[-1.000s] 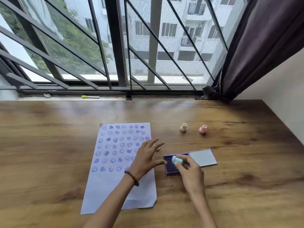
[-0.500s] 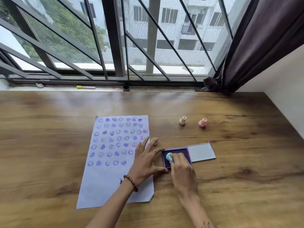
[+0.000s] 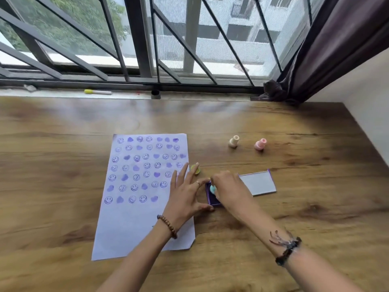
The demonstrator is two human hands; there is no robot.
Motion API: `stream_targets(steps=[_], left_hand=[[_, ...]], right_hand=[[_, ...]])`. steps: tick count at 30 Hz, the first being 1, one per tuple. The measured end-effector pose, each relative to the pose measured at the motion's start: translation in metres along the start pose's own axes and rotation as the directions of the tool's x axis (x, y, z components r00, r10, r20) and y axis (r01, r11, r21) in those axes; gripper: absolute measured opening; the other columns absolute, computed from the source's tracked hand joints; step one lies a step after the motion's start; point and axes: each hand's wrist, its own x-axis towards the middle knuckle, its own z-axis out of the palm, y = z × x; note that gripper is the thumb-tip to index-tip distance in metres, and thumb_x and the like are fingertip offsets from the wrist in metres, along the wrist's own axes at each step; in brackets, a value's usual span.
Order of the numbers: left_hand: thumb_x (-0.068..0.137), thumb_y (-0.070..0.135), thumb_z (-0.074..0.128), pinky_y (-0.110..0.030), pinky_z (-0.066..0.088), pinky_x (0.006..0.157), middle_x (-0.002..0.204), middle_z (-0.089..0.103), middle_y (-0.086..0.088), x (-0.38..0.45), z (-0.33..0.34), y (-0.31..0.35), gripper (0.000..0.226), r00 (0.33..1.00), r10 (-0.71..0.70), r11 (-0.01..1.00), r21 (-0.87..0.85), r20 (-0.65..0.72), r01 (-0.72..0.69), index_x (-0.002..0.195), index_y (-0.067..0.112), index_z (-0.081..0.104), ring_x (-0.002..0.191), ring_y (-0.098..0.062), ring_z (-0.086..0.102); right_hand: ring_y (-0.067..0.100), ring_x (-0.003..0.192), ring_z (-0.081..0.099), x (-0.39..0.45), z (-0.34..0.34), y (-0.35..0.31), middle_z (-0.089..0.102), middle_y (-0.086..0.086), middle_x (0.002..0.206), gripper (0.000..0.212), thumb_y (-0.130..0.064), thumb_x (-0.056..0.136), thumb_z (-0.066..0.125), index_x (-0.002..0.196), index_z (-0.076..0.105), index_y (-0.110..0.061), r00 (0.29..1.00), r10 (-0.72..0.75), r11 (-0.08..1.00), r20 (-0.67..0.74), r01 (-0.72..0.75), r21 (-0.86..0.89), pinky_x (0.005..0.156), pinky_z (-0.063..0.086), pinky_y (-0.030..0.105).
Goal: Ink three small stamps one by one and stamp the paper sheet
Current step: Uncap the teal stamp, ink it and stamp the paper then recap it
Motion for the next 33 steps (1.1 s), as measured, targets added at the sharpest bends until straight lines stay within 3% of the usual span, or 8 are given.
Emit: stream_targets(steps=[7, 12, 16, 18, 20, 23, 27, 33], left_hand=[[0.063, 0.054, 0.071, -0.043, -0.016, 0.113, 0.157, -0.006, 0.003, 0.001, -0.009, 0.007, 0.075, 0.998, 0.003, 0.996, 0.089, 0.068, -0.010, 0.129, 0.037, 0.040, 0.143, -0.019, -0.015], [0.065, 0.067, 0.060, -0.041, -0.014, 0.114, 0.148, -0.024, 0.007, -0.022, -0.027, -0.017, 0.098, 0.999, 0.027, 0.998, 0.058, 0.029, -0.029, 0.136, 0.044, -0.003, 0.134, -0.013, -0.028], [0.064, 0.066, 0.063, -0.037, -0.015, 0.112, 0.146, -0.021, 0.013, -0.051, -0.062, -0.067, 0.099, 0.999, 0.026, 0.997, 0.079, -0.035, -0.023, 0.134, 0.044, -0.004, 0.136, -0.013, -0.023], [0.062, 0.069, 0.062, -0.037, -0.015, 0.112, 0.147, -0.019, 0.012, -0.061, -0.080, -0.089, 0.104, 0.999, 0.016, 0.988, 0.152, -0.040, -0.010, 0.136, 0.041, -0.006, 0.138, -0.014, -0.022], [0.059, 0.074, 0.059, -0.038, -0.012, 0.112, 0.148, -0.019, 0.013, -0.069, -0.093, -0.105, 0.108, 1.000, 0.001, 0.985, 0.171, -0.022, 0.003, 0.136, 0.040, -0.009, 0.137, -0.013, -0.024], [0.055, 0.080, 0.054, -0.038, -0.007, 0.114, 0.148, -0.020, 0.012, -0.078, -0.101, -0.122, 0.110, 1.000, -0.003, 0.984, 0.181, 0.031, -0.003, 0.136, 0.041, -0.010, 0.136, -0.012, -0.026], [0.057, 0.081, 0.050, -0.039, -0.012, 0.115, 0.145, -0.025, 0.011, -0.089, -0.095, -0.137, 0.112, 0.992, -0.044, 0.977, 0.213, 0.115, 0.019, 0.135, 0.037, -0.018, 0.140, -0.015, -0.022], [0.055, 0.086, 0.043, -0.040, -0.012, 0.116, 0.147, -0.021, 0.014, -0.088, -0.087, -0.147, 0.107, 0.996, -0.027, 0.983, 0.181, 0.083, 0.011, 0.131, 0.044, -0.021, 0.135, -0.009, -0.024]], right_hand=[[0.033, 0.097, 0.058, -0.008, 0.001, -0.001, 0.064, 0.015, 0.103, 0.013, -0.006, 0.082, 0.057, 0.093, 0.063, -0.008, 0.996, 0.085, 0.989, -0.033, -0.080, 0.127, 0.071, 0.042, 0.032], [0.026, 0.084, 0.061, -0.032, 0.024, -0.006, 0.066, 0.007, 0.089, 0.012, -0.007, 0.077, 0.066, 0.088, 0.063, -0.010, 0.913, 0.325, 0.894, -0.246, -0.212, 0.394, 0.068, 0.041, 0.027], [0.003, 0.059, 0.062, -0.046, 0.044, -0.055, 0.069, -0.006, 0.066, 0.016, -0.002, 0.070, 0.074, 0.079, 0.070, -0.015, 0.776, 0.619, 0.305, -0.123, -0.092, 0.948, 0.052, 0.044, 0.005], [-0.001, 0.058, 0.062, -0.047, 0.055, -0.084, 0.070, -0.006, 0.067, 0.018, 0.000, 0.073, 0.072, 0.080, 0.071, -0.016, 0.776, 0.630, 0.043, -0.027, -0.001, 0.999, 0.055, 0.051, 0.010], [0.002, 0.063, 0.066, -0.044, 0.064, -0.109, 0.072, -0.005, 0.072, 0.017, 0.000, 0.074, 0.071, 0.083, 0.070, -0.015, 0.769, 0.639, -0.039, 0.008, 0.023, 0.999, 0.061, 0.055, 0.014], [0.002, 0.066, 0.066, -0.040, 0.076, -0.135, 0.072, -0.005, 0.075, 0.018, -0.004, 0.073, 0.073, 0.081, 0.068, -0.020, 0.728, 0.682, 0.124, -0.068, -0.023, 0.992, 0.064, 0.053, 0.012], [-0.011, 0.066, 0.058, -0.042, 0.086, -0.153, 0.064, 0.002, 0.084, 0.017, -0.005, 0.073, 0.073, 0.083, 0.065, -0.017, 0.707, 0.639, 0.558, -0.304, -0.154, 0.815, 0.056, 0.036, 0.000], [0.032, 0.066, 0.064, -0.040, 0.092, -0.161, 0.064, 0.013, 0.088, 0.014, -0.002, 0.077, 0.069, 0.089, 0.063, -0.006, 0.713, 0.532, 0.801, -0.456, -0.249, 0.544, 0.056, 0.045, 0.030]])
